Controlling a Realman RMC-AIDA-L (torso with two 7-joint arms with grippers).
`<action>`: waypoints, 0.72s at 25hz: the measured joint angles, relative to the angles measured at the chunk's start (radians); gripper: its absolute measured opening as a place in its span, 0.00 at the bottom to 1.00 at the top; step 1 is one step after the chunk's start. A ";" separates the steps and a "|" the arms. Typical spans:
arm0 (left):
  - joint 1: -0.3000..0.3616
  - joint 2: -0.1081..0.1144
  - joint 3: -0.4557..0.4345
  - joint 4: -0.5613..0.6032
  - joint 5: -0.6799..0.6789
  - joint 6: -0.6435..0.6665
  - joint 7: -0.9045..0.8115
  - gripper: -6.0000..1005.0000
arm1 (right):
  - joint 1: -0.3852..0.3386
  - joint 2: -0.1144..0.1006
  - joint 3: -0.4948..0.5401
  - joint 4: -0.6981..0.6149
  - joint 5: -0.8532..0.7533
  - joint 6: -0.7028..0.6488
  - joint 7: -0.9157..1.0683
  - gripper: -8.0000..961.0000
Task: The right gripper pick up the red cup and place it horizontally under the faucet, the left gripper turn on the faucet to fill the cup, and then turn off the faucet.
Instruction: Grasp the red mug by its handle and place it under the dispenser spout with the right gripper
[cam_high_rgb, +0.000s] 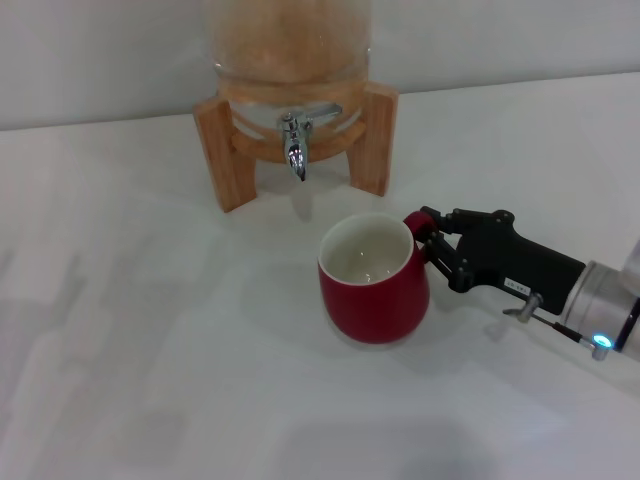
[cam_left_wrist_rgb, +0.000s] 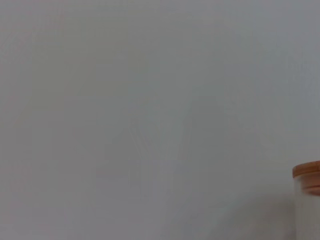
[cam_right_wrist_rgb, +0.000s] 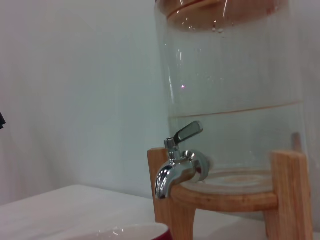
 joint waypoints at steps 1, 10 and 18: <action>-0.004 0.000 0.000 0.000 0.000 -0.003 0.000 0.87 | 0.008 0.000 0.000 0.000 0.000 0.008 0.007 0.16; -0.012 0.001 0.000 0.000 0.000 -0.008 -0.014 0.87 | 0.057 0.000 0.002 -0.001 0.000 0.047 0.024 0.16; -0.014 0.003 0.000 0.000 -0.001 -0.008 -0.014 0.87 | 0.092 0.000 0.008 0.000 0.000 0.095 0.035 0.16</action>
